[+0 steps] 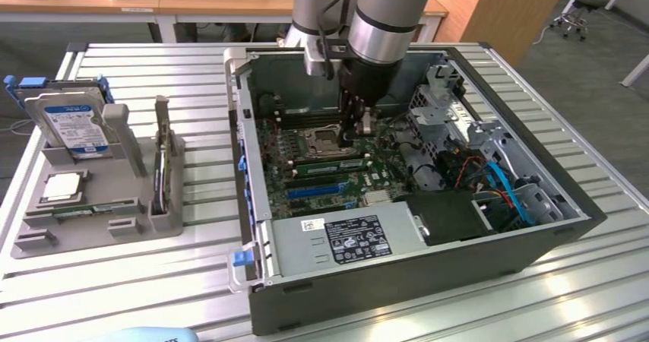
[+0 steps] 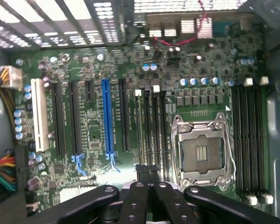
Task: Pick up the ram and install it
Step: 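Press down the ram until it locks into place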
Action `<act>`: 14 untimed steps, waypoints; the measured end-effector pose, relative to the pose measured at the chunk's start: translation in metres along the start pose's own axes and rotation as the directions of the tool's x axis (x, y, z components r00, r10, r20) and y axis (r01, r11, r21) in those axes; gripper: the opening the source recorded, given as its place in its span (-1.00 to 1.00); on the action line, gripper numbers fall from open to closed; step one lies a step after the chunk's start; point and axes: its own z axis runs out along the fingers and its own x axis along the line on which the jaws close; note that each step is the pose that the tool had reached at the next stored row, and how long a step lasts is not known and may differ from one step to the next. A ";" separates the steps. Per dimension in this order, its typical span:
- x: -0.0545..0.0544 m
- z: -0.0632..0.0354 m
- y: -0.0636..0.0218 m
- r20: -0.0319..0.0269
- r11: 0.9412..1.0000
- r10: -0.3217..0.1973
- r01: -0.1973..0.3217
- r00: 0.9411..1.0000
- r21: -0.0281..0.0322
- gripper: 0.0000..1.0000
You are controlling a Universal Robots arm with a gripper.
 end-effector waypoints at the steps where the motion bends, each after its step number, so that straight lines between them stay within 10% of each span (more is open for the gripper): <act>1: 0.000 0.0001 0.0000 0.001 1.000 0.018 -0.018 1.000 0.000 -0.80; 8: 0.000 0.0005 0.0000 0.007 0.990 0.143 -0.143 0.990 0.003 -0.80; 14: 0.000 0.0010 0.0000 0.013 0.964 0.267 -0.267 0.964 0.005 -0.80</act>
